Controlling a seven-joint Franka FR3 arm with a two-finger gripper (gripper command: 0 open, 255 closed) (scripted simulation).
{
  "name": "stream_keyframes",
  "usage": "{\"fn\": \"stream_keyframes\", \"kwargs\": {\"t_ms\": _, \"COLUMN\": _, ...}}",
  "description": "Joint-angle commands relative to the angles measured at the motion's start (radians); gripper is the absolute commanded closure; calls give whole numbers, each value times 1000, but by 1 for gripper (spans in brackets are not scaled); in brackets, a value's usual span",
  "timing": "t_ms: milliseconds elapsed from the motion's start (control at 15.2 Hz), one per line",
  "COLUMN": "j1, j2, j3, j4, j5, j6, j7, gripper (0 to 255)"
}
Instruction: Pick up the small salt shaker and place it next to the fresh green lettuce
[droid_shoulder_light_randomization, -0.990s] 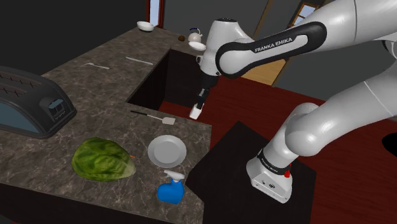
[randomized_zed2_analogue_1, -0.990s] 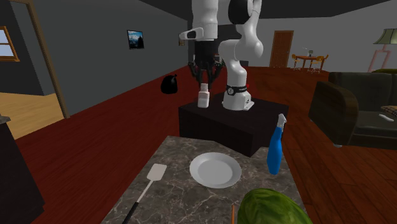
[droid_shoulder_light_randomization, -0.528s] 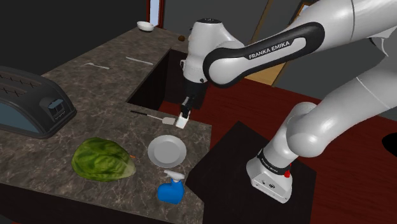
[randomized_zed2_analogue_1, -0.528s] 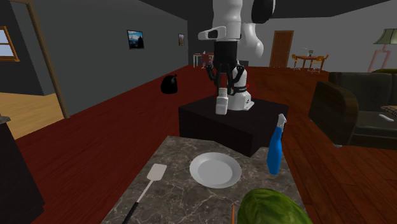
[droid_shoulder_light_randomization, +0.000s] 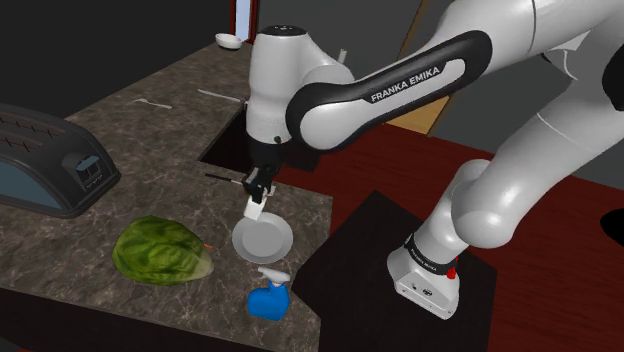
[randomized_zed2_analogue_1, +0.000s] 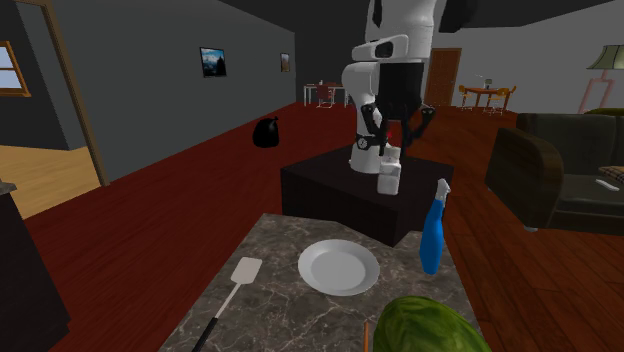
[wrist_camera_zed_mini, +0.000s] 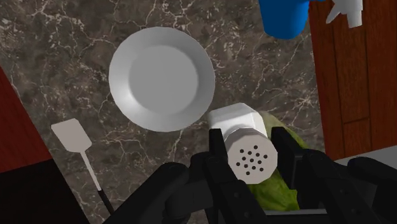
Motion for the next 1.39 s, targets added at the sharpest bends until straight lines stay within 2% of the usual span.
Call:
{"fn": "stream_keyframes", "kwargs": {"t_ms": 0, "j1": 14, "j2": 49, "j3": 29, "j4": 46, "j5": -22, "j6": 1, "j7": 60, "gripper": 255}}
{"fn": "stream_keyframes", "kwargs": {"t_ms": 528, "j1": 102, "j2": 291, "j3": 102, "j4": 313, "j5": -165, "j6": -52, "j7": 303, "gripper": 255}}
{"fn": "stream_keyframes", "kwargs": {"t_ms": 1320, "j1": 122, "j2": 390, "j3": 80, "j4": 257, "j5": -235, "j6": 90, "j7": 349, "gripper": 255}}
